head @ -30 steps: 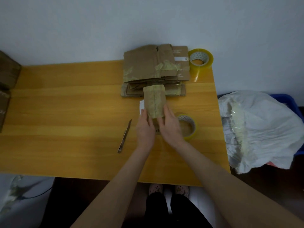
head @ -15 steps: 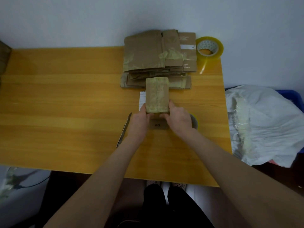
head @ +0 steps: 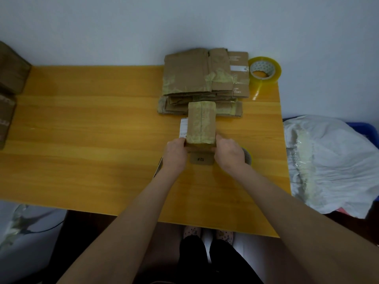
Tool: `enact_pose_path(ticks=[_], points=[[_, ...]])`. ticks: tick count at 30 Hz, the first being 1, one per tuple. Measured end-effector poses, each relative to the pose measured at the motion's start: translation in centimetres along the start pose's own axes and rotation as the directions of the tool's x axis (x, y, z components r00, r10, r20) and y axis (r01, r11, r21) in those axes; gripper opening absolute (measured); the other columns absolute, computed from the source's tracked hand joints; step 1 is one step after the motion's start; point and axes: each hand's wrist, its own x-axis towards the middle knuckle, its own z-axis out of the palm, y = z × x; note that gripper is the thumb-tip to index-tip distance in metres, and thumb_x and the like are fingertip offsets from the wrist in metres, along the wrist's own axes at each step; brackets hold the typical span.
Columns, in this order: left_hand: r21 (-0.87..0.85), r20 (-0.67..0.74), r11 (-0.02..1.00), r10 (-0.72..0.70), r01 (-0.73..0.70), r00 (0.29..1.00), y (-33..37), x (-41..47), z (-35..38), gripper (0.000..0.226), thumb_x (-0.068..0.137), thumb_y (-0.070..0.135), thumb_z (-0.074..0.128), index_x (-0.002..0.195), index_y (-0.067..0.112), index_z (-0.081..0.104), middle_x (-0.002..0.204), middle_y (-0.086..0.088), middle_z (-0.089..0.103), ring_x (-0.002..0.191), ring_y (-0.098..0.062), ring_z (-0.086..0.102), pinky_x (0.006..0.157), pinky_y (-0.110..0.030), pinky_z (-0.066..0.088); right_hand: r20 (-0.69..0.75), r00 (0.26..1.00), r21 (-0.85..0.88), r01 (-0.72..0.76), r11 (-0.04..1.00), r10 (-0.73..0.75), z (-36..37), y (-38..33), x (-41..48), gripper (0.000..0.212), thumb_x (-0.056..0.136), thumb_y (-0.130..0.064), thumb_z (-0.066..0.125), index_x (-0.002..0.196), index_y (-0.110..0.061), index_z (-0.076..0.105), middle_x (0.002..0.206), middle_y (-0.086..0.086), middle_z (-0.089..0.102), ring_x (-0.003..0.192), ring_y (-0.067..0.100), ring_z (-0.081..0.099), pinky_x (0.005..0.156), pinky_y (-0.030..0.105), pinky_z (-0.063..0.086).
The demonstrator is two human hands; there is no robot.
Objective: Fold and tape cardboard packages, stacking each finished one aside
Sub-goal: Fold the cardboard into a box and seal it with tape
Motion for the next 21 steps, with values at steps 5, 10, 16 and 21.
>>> enact_pose_path(ticks=[5, 10, 16, 21], points=[[-0.431, -0.094, 0.902, -0.084, 0.036, 0.992, 1.6, -2.0, 0.0, 0.044, 0.093, 0.003, 0.045, 0.137, 0.007, 0.045, 0.111, -0.004, 0.059, 0.099, -0.018, 0.056, 0.078, -0.028, 0.047, -0.119, 0.992, 0.083, 0.055, 0.995, -0.045, -0.5, -1.9, -0.7, 0.076, 0.097, -0.037, 0.051, 0.153, -0.015, 0.004, 0.134, 0.014, 0.053, 0.11, 0.034, 0.057, 0.081, 0.044, 0.049], [-0.509, -0.027, 0.842, -0.226, 0.181, 0.974, 2.6, -1.8, 1.0, 0.036, 0.103, 0.021, 0.035, 0.131, 0.002, 0.046, 0.108, -0.011, 0.059, 0.101, -0.028, 0.058, 0.067, -0.027, 0.044, -0.087, 0.994, -0.016, 0.057, 0.998, -0.058, -0.2, -1.9, 0.0, 0.065, 0.1, -0.029, 0.048, 0.153, -0.02, 0.011, 0.11, 0.018, 0.062, 0.098, 0.034, 0.059, 0.075, 0.041, 0.047], [-0.313, -0.033, 0.948, -0.068, 0.054, 0.997, 0.9, -1.1, 1.1, 0.055, 0.102, 0.023, 0.038, 0.151, 0.007, 0.017, 0.126, -0.015, 0.055, 0.108, -0.029, 0.056, 0.077, -0.036, 0.045, -0.074, 0.992, -0.074, 0.094, 0.993, -0.099, -0.4, -1.8, 0.7, 0.068, 0.095, -0.027, 0.056, 0.15, -0.02, 0.017, 0.108, 0.016, 0.064, 0.095, 0.034, 0.062, 0.072, 0.04, 0.048], [-0.059, -0.034, 0.998, -0.014, 0.012, 0.999, 0.8, -0.3, 1.2, 0.082, 0.095, 0.029, 0.055, 0.151, 0.004, 0.001, 0.132, -0.018, 0.05, 0.112, -0.031, 0.055, 0.083, -0.036, 0.046, -0.135, 0.98, -0.112, 0.129, 0.985, -0.144, 0.1, -1.8, 0.9, 0.061, 0.096, -0.033, 0.054, 0.146, -0.018, 0.022, 0.106, 0.014, 0.065, 0.092, 0.034, 0.064, 0.072, 0.04, 0.049]])
